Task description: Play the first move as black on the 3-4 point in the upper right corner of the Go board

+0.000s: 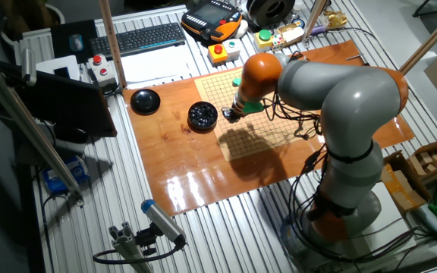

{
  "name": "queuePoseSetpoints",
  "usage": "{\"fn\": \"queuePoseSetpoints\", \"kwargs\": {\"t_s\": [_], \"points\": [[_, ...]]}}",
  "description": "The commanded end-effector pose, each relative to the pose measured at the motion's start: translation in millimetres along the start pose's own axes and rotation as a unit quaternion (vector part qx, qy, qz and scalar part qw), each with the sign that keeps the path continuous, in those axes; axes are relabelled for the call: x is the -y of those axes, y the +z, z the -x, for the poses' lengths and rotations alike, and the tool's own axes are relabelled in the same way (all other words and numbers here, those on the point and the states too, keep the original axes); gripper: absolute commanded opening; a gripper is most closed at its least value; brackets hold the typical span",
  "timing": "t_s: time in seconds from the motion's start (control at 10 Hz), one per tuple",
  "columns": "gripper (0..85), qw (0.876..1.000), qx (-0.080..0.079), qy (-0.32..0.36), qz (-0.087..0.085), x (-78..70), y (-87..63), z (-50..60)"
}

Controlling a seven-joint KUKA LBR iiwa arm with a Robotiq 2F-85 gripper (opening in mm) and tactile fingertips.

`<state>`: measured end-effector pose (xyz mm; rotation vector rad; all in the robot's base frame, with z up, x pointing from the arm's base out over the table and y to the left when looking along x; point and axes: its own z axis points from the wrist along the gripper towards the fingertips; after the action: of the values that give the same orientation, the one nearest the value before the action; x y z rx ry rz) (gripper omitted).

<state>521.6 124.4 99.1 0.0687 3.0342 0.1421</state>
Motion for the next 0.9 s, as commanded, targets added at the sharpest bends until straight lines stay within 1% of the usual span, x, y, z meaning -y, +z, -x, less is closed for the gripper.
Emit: {"fn": "queuePoseSetpoints", "kwargs": {"t_s": [0.0,0.1,0.2,0.3,0.4,0.6,0.8], "points": [[0.7,1.0,-0.003,0.001,0.0,1.6,-1.1,-1.4],[0.7,1.0,-0.006,0.0,-0.004,2.8,-1.1,-4.2],[0.7,1.0,-0.003,0.0,-0.004,4.1,0.8,-9.4],[0.7,1.0,0.003,0.0,0.0,5.3,3.1,-16.0],[0.7,1.0,0.007,-0.002,-0.003,6.4,4.3,-20.4],[0.7,1.0,0.01,-0.001,-0.003,9.0,6.5,-25.9],[0.7,1.0,0.01,-0.008,-0.002,10.8,7.6,-31.7]]}}
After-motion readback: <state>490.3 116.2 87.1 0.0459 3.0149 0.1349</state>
